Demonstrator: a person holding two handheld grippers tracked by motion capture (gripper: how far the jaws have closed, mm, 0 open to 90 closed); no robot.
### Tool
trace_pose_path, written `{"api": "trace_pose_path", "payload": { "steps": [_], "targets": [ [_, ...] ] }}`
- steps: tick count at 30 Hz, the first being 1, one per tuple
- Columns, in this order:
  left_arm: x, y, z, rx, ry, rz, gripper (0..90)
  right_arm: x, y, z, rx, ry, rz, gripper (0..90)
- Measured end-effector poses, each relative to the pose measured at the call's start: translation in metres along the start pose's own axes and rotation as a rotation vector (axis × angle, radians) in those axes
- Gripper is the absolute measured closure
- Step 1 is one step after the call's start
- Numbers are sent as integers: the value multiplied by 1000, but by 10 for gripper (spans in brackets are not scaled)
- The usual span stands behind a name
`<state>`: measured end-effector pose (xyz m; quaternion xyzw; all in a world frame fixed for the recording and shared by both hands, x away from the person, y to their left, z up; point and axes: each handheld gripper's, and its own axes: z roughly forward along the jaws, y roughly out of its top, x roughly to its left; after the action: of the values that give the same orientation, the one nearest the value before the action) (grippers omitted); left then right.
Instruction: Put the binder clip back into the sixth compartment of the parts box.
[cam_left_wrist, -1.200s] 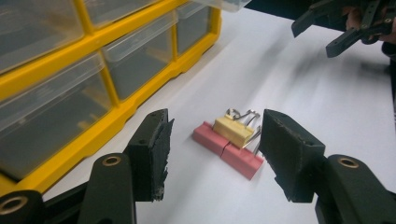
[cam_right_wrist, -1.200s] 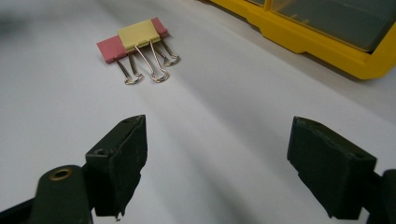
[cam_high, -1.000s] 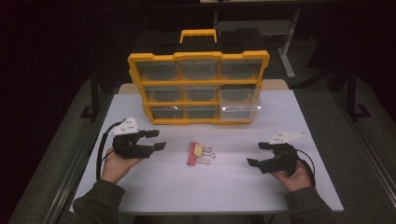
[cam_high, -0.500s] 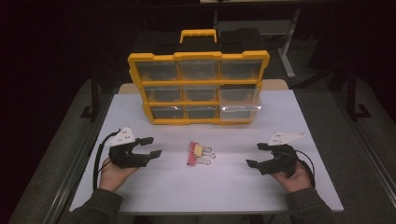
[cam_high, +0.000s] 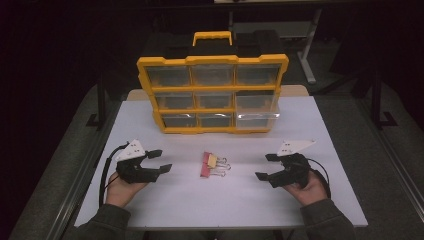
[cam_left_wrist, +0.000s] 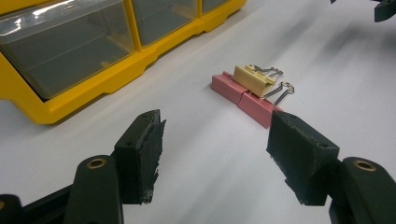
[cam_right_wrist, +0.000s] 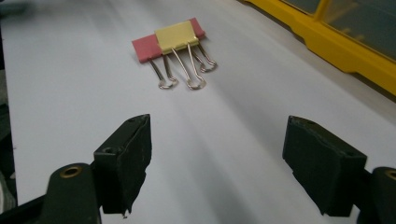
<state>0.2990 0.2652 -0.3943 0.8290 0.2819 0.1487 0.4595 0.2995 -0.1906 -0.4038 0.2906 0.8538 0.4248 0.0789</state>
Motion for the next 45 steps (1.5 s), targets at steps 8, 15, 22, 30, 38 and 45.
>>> {"api": "trace_pose_path", "payload": {
  "steps": [8, 15, 22, 30, 38, 45],
  "targets": [
    [0, -3, 0, 0, 4, -3, 345, 3, 26, 23, 59, 55, -39, 231],
    [3, -4, -3, -11, 2, -18, 335, 8, 53, 50, 100, 105, -79, 249],
    [7, -7, -3, -10, 1, -22, 326, 12, 67, 74, 121, 132, -127, 264],
    [5, -7, -4, -2, 3, -21, 323, 14, 80, 105, 159, 178, -151, 270],
    [8, -9, -4, -2, 4, -29, 318, 10, 88, 136, 229, 189, -213, 308],
    [9, -9, -4, 3, 4, -27, 309, 10, 88, 147, 263, 188, -221, 336]
  ]
}}
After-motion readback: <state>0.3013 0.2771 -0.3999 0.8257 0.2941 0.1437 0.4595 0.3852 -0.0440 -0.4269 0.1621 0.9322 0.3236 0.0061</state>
